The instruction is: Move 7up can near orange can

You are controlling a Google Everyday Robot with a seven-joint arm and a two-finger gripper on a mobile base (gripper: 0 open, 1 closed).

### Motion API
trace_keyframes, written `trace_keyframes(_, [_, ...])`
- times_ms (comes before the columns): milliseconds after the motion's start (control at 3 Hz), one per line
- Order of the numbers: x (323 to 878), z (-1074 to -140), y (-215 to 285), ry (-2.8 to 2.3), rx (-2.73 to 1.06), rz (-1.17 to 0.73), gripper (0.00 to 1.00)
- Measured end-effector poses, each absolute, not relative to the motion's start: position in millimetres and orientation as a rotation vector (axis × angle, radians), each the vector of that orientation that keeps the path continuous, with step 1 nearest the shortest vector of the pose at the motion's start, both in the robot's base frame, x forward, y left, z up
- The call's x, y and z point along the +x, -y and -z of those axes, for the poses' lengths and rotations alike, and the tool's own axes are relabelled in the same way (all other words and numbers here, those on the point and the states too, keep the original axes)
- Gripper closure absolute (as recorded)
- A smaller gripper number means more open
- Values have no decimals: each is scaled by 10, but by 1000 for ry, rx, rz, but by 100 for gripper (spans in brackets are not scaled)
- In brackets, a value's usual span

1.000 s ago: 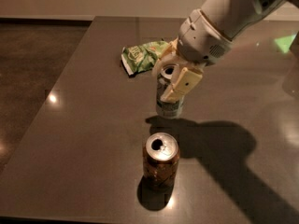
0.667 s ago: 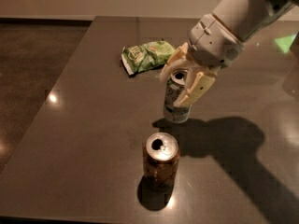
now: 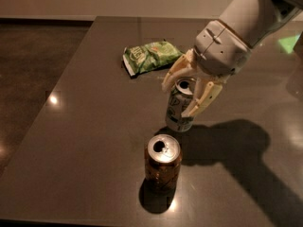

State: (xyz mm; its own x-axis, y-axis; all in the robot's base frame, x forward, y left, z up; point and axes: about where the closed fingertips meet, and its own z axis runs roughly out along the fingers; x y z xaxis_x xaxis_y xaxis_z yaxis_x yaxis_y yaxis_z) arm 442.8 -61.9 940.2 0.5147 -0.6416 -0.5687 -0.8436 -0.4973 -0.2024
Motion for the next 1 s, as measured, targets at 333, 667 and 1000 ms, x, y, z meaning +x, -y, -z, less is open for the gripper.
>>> trace_keyframes(333, [4261,-9328,540,-1171,-2332,-639,100])
trace_keyframes(667, [4093,-9213,498,-1148,-2367,-691,97])
trace_keyframes(1000, [4041,-9155,498,-1140,-2386,-706,74])
